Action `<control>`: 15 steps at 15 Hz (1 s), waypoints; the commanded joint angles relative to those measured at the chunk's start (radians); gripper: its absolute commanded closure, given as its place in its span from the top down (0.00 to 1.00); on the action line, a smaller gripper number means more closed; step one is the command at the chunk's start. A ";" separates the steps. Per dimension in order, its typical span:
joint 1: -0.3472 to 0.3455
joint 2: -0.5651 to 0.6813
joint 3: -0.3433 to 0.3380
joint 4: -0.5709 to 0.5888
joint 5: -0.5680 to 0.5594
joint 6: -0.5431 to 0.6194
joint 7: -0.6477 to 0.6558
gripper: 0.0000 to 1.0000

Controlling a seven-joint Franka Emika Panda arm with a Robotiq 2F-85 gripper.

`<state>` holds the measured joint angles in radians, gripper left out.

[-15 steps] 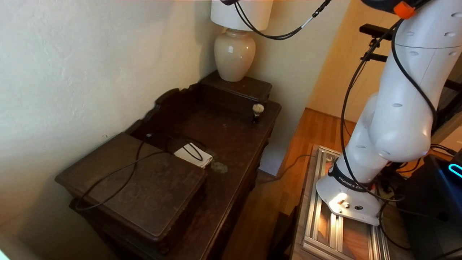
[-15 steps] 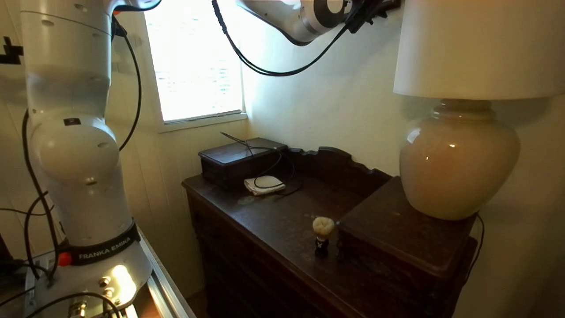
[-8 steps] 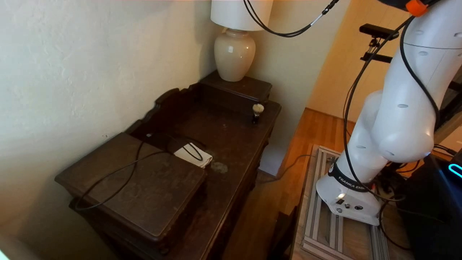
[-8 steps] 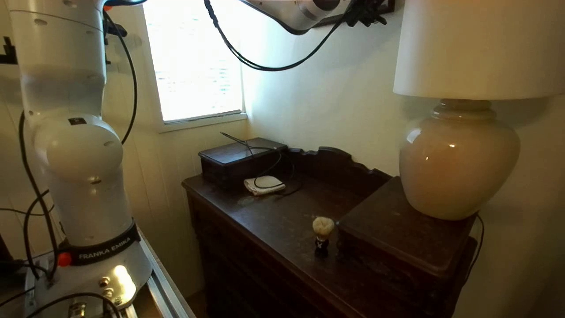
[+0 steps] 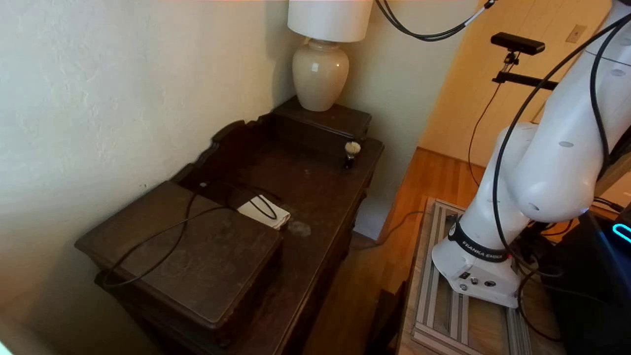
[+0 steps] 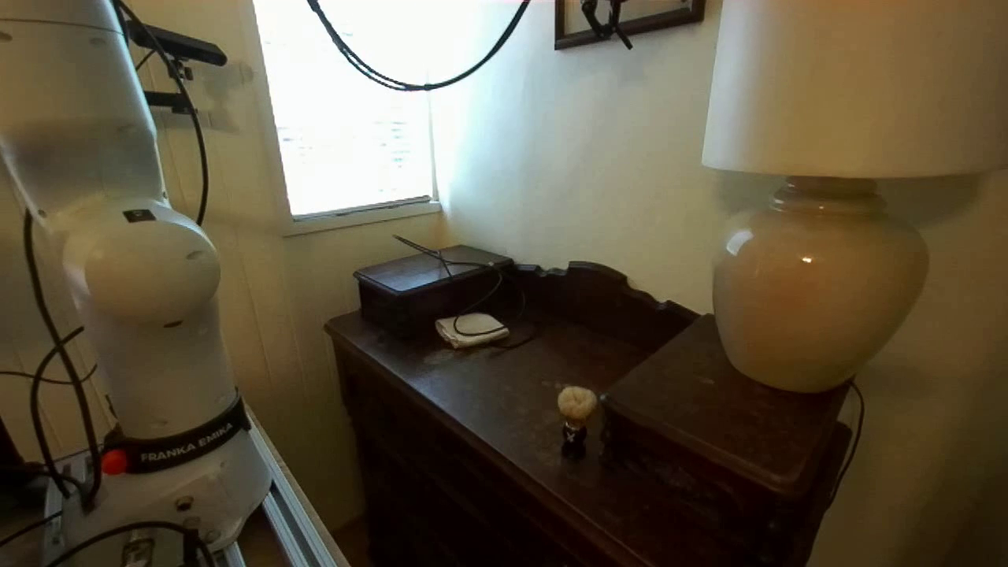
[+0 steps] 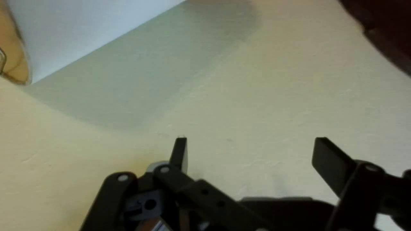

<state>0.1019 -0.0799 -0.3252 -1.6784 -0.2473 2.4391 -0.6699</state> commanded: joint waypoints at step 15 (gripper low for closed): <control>-0.154 -0.088 0.162 0.182 0.079 -1.003 0.170 1.00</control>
<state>-0.0384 -0.1717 -0.1739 -1.5029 -0.1713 1.4396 -0.4970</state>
